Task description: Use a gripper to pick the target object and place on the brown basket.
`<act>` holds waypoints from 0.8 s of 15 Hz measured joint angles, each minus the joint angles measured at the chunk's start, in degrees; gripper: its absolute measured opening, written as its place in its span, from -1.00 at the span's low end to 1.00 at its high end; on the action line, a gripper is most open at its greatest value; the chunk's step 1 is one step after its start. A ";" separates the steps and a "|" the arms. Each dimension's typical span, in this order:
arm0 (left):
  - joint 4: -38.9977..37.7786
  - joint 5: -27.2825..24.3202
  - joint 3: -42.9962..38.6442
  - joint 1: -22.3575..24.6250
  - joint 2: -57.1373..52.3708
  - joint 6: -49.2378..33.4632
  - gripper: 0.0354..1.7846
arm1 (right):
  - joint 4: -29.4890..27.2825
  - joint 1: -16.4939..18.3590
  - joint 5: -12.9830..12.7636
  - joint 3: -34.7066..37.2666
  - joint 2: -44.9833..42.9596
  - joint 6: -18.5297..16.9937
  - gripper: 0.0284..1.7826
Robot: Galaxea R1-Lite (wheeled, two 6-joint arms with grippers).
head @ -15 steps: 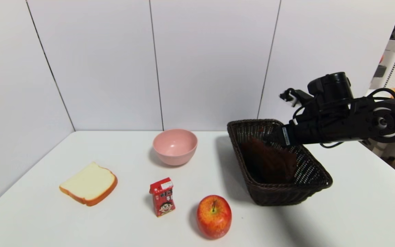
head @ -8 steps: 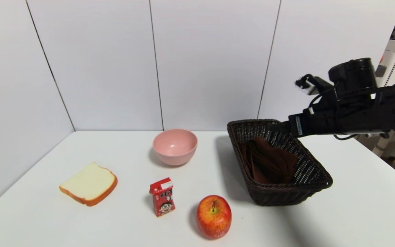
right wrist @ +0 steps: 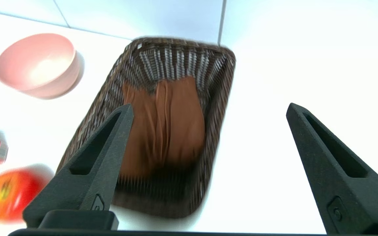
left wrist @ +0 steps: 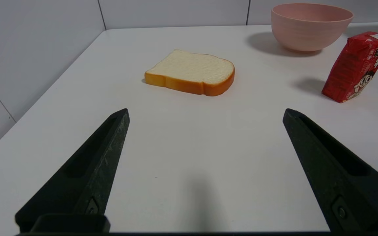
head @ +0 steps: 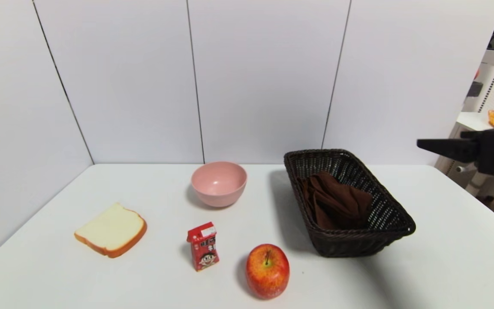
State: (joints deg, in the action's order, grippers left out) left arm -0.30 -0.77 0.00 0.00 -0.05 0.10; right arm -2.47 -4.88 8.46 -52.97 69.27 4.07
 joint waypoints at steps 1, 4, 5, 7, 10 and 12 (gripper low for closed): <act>0.00 0.00 0.00 0.00 0.00 0.00 0.89 | 0.50 0.41 0.00 4.71 -5.02 0.26 0.83; -0.02 0.00 0.00 0.00 0.00 0.01 0.89 | 3.46 1.38 -0.09 20.61 -21.04 1.35 0.86; 0.00 0.00 0.00 0.00 0.00 0.01 0.89 | 4.47 1.71 -0.12 26.10 -26.40 1.83 0.87; -0.02 -0.02 0.00 0.00 0.00 0.00 0.89 | 5.53 2.23 -1.29 35.33 -35.67 2.90 0.88; -0.02 -0.02 0.00 0.00 0.00 0.04 0.89 | 6.22 2.62 -6.18 45.73 -46.25 3.72 0.89; 0.00 0.00 0.00 0.00 0.00 0.00 0.89 | 6.58 2.95 -7.91 50.65 -51.43 3.63 0.90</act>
State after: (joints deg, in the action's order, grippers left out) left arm -0.30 -0.77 0.00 0.00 -0.05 0.10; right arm 4.11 -1.93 0.55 -2.32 17.83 7.70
